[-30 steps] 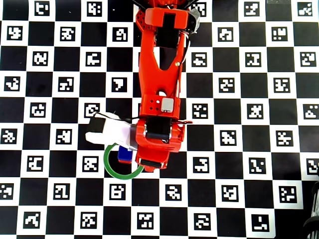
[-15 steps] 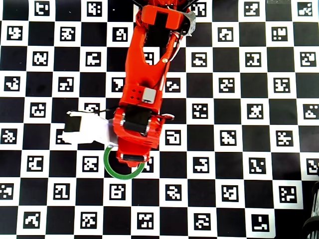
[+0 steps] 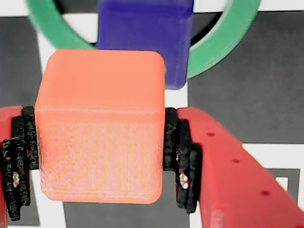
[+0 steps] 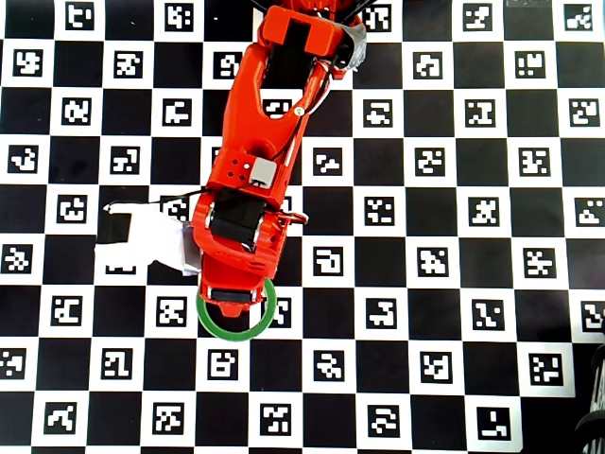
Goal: Grab the red cube then put it in the green circle then put the blue cube on top and finally the orange cube on top
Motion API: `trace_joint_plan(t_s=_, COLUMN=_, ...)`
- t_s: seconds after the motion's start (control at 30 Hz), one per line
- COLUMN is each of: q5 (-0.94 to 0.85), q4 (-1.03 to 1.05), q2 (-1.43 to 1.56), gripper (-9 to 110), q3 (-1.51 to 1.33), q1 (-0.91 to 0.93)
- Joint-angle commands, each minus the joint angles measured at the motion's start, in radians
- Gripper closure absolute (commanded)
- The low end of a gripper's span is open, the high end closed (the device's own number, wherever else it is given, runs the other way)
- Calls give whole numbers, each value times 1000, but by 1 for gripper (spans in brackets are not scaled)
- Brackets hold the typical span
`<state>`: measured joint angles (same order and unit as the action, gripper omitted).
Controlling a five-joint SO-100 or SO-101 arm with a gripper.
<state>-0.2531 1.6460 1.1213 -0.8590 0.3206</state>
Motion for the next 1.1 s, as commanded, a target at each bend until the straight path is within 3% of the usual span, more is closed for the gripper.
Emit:
trace_joint_plan(t_s=0.0, q5=0, q4=-32, q2=34, gripper=96, q3=-17, q1=-8)
trace_joint_plan(t_s=0.73, q5=6, q4=-141, q2=34, gripper=96, q3=-175, q1=-11)
trace_joint_plan(t_s=0.9, q5=18, q4=-118, q2=48, gripper=63, q3=-155, q1=-9)
trace_joint_plan(t_s=1.07, q5=35, q4=-46, q2=86, gripper=58, q3=-51, q1=-8)
